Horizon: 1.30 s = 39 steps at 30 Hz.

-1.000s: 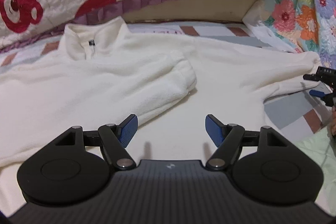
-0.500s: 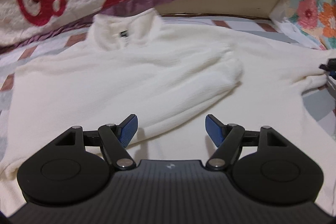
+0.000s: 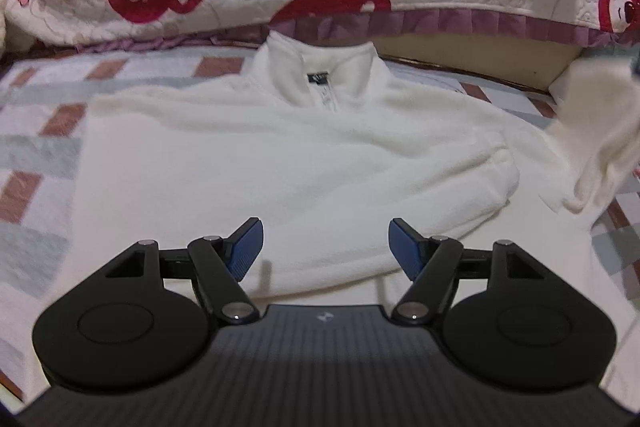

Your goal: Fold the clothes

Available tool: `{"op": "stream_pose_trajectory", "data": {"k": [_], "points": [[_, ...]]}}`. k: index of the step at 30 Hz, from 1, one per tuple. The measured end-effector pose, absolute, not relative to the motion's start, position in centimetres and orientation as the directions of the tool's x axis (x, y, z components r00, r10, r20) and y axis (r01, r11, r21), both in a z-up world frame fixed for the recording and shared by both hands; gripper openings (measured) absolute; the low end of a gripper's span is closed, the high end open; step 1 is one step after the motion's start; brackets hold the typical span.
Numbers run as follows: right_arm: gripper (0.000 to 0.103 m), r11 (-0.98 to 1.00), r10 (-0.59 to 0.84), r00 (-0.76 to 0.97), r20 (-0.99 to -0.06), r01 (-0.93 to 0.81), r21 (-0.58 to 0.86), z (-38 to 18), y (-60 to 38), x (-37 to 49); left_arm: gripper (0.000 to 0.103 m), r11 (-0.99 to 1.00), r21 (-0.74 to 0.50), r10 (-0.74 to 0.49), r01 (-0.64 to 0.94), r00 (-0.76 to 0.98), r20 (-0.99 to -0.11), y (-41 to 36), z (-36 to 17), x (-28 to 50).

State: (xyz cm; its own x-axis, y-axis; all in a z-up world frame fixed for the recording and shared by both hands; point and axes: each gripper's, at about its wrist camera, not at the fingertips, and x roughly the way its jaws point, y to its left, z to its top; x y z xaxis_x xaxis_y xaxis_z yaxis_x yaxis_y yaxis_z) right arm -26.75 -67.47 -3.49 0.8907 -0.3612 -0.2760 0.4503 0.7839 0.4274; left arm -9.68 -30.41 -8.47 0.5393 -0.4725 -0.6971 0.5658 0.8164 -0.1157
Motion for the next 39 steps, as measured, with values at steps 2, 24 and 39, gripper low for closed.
{"op": "stream_pose_trajectory", "data": {"k": [2,24,39], "points": [[0.016,0.851,-0.291,0.926,-0.240,0.365,0.378,-1.4,-63.3,-25.2,0.069,0.817,-0.107,-0.475,0.567,0.556,-0.682,-29.1,-7.9,-9.3],[0.043,0.926,0.016,0.700,-0.714,-0.280,-0.254,-13.9,-39.1,-22.6,0.070,0.773,-0.361,-0.620,0.522,0.501,-0.603,-23.0,-10.4,-8.0],[0.052,0.964,-0.054,0.771,-0.634,0.205,0.167,-4.2,-60.3,-15.3,0.073,0.613,-0.231,-0.716,0.756,0.408,-0.566,-33.5,-7.5,3.5]]}}
